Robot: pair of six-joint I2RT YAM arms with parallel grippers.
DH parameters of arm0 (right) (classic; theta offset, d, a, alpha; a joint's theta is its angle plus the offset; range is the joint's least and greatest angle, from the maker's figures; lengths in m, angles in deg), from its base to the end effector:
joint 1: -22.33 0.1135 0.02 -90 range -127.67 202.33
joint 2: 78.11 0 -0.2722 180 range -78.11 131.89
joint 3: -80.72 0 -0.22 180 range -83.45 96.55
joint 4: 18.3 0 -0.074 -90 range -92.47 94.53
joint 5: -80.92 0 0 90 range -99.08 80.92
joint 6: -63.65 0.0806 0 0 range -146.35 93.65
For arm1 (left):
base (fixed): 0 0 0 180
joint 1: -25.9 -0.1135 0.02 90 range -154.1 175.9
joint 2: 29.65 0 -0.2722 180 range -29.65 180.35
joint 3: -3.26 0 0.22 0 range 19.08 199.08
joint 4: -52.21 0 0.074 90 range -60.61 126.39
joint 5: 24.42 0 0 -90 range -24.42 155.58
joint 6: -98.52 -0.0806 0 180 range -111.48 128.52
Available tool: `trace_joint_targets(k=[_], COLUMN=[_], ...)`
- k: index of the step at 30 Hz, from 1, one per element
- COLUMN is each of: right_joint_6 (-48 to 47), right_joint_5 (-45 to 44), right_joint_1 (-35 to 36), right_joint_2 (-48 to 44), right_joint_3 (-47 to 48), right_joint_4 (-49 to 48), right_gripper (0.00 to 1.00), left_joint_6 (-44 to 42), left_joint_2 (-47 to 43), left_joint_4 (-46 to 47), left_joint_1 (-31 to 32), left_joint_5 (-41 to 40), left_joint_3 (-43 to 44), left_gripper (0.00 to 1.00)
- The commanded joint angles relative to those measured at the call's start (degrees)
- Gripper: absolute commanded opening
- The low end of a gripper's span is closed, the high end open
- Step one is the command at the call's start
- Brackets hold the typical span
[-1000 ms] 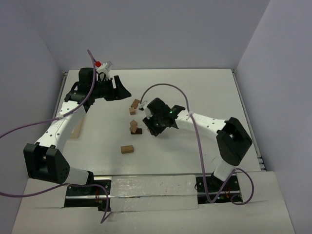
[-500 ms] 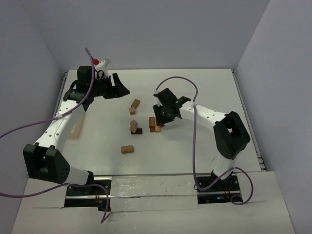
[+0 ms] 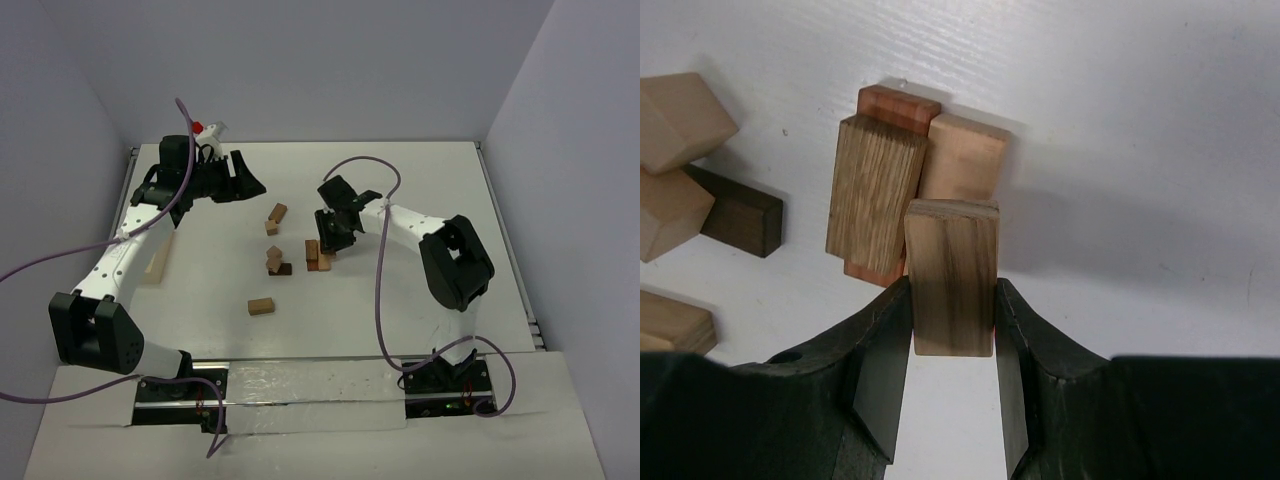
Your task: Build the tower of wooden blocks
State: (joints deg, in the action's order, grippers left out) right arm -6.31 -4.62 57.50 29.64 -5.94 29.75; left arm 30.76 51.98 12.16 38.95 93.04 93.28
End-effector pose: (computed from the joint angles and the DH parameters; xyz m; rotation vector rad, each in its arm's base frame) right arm 0.3131 0.2283 0.1811 -0.3842 2.6957 0.4032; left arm 0.3052 -0.1089 0.3385 0.1205 2.1741 -0.8674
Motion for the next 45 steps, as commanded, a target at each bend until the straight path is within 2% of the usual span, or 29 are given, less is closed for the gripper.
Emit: trace_joint_targets(k=[1,20,24,30,31,38,45], right_joint_6=[1.2,1.7,1.7,1.7,1.7,1.6,1.6], right_joint_5=[1.5,5.5,5.7,6.0,6.3,8.5,13.2], right_joint_1=[-1.4,-2.3,-2.5,-2.6,-2.7,-2.7,-3.2], right_joint_2=[2.3,6.1,6.1,5.5,5.4,4.0,1.8], right_joint_3=[3.8,6.4,6.3,6.3,6.3,5.7,4.4], right_joint_4=[1.4,3.2,3.5,3.5,3.4,2.9,1.7], right_gripper=[0.12,0.24,0.34,0.36,0.42,0.56,0.56], left_joint_6=[0.1,0.1,0.2,0.2,0.2,0.2,0.3], left_joint_2=[0.1,0.4,0.3,0.2,0.2,0.1,0.1], left_joint_4=[0.6,0.7,0.8,0.8,0.8,1.0,1.0], left_joint_1=[-0.4,-0.4,-0.4,-0.4,-0.4,-0.4,-0.4], left_joint_5=[0.8,1.1,1.2,1.1,1.3,1.3,1.4], left_joint_3=[2.6,2.4,2.5,2.3,2.2,2.0,1.8], left_gripper=[0.72,0.72,0.72,0.72,0.72,0.72,0.72])
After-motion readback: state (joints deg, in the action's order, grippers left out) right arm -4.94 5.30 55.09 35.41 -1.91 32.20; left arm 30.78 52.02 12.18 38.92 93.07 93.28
